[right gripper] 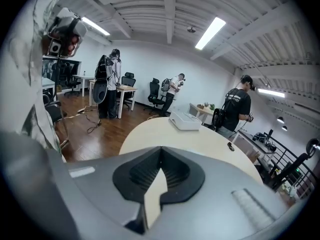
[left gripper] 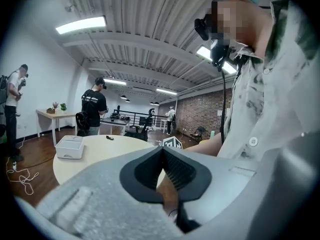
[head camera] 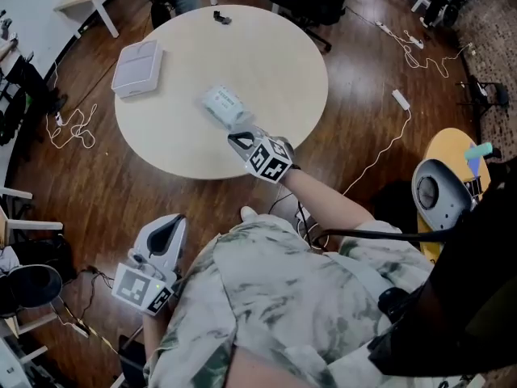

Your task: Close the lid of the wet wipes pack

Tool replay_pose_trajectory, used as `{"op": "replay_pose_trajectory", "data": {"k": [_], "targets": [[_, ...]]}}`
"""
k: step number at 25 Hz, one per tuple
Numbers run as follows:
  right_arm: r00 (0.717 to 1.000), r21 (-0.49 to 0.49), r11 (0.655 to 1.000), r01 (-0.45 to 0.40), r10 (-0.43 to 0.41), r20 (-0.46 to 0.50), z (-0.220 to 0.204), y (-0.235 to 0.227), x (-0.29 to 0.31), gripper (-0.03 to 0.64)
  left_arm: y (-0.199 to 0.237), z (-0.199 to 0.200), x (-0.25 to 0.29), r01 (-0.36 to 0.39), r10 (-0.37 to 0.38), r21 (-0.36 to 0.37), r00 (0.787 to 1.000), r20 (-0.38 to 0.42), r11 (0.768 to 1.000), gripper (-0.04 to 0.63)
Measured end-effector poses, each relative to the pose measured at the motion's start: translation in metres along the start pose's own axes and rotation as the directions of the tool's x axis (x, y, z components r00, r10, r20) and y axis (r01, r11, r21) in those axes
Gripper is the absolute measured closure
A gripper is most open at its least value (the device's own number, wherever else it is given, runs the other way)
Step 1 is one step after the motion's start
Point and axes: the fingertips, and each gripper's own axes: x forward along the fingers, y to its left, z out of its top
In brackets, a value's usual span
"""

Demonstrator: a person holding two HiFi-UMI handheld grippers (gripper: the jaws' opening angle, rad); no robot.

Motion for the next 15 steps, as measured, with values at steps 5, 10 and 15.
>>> {"op": "replay_pose_trajectory", "data": {"k": [5, 10, 15], "targets": [[0.998, 0.031, 0.999, 0.040, -0.041, 0.037, 0.022, 0.048, -0.040, 0.614, -0.031, -0.014, -0.031, 0.055, -0.055, 0.009, 0.998, -0.007, 0.998, 0.594], [0.996, 0.052, 0.997, 0.055, -0.058, 0.072, 0.039, 0.104, -0.082, 0.614, -0.067, -0.026, -0.062, 0.101, -0.101, 0.002, 0.995, 0.007, 0.995, 0.594], [0.991, 0.079, 0.994, 0.069, -0.077, 0.108, 0.058, 0.157, -0.130, 0.614, -0.105, -0.043, -0.085, 0.162, -0.162, 0.013, 0.987, 0.001, 0.987, 0.594]]}}
